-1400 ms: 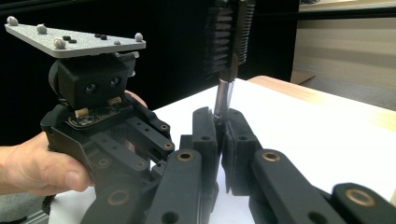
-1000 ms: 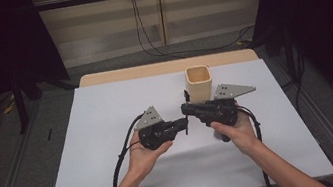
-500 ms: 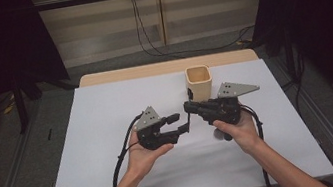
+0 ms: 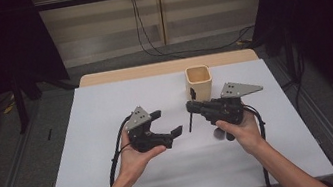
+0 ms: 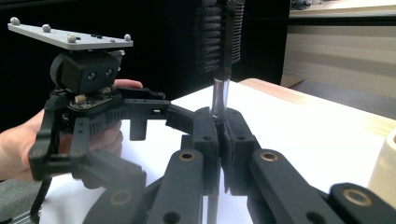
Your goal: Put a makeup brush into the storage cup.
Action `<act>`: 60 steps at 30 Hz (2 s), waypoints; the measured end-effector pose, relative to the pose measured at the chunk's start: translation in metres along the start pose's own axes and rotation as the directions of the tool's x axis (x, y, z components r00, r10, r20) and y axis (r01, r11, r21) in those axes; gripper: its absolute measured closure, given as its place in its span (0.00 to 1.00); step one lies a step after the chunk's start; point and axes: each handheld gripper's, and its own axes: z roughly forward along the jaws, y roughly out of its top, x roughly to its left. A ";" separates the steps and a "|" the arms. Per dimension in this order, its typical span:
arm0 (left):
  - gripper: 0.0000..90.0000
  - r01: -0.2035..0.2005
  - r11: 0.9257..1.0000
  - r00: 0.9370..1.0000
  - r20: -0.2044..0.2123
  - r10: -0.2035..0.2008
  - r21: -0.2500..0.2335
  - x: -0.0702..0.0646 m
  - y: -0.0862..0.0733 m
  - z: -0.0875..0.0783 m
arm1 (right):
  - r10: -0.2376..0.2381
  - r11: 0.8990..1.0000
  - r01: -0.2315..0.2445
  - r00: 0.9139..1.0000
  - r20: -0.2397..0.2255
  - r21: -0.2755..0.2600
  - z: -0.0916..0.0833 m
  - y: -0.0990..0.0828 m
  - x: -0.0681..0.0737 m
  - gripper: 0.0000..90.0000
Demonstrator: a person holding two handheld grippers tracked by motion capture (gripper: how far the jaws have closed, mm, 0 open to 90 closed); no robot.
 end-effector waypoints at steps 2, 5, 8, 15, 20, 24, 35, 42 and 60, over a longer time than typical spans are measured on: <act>0.04 -0.018 1.000 1.000 -0.013 0.018 0.005 0.001 -0.001 -0.004 | -0.002 1.000 0.002 1.000 0.002 -0.001 -0.001 0.000 0.000 0.96; 0.04 -0.022 1.000 0.999 -0.040 0.023 0.017 0.003 -0.002 -0.009 | -0.001 1.000 0.001 1.000 0.004 -0.001 -0.002 0.000 0.000 0.96; 0.04 -0.021 1.000 0.999 -0.040 0.022 0.007 0.005 -0.002 -0.014 | 0.003 1.000 -0.003 1.000 0.007 -0.002 -0.004 0.000 -0.001 0.96; 0.03 -0.036 0.999 0.996 -0.086 0.033 -0.031 0.011 -0.005 -0.034 | 0.013 1.000 -0.013 1.000 0.020 0.002 -0.009 -0.004 -0.004 0.96; 0.03 -0.026 1.000 0.991 -0.128 0.025 -0.009 0.015 -0.011 -0.052 | 0.016 1.000 -0.016 0.999 0.037 -0.003 -0.016 -0.003 -0.008 0.96; 0.03 -0.025 1.000 0.987 -0.161 0.025 0.000 0.019 -0.018 -0.067 | 0.012 1.000 -0.012 0.999 0.044 -0.002 -0.020 -0.002 -0.010 0.96; 0.03 -0.019 0.998 0.971 -0.240 0.004 -0.057 0.026 -0.024 -0.101 | 0.009 0.999 -0.006 0.996 0.093 -0.036 -0.033 0.010 -0.022 0.96; 0.03 0.018 0.998 0.960 -0.278 -0.035 -0.065 0.027 -0.037 -0.115 | 0.004 0.999 0.003 0.990 0.138 -0.050 -0.039 0.019 -0.033 0.96; 0.03 0.013 0.997 0.947 -0.320 -0.037 -0.076 0.030 -0.056 -0.134 | 0.002 0.996 0.017 0.977 0.211 -0.089 -0.038 0.040 -0.060 0.95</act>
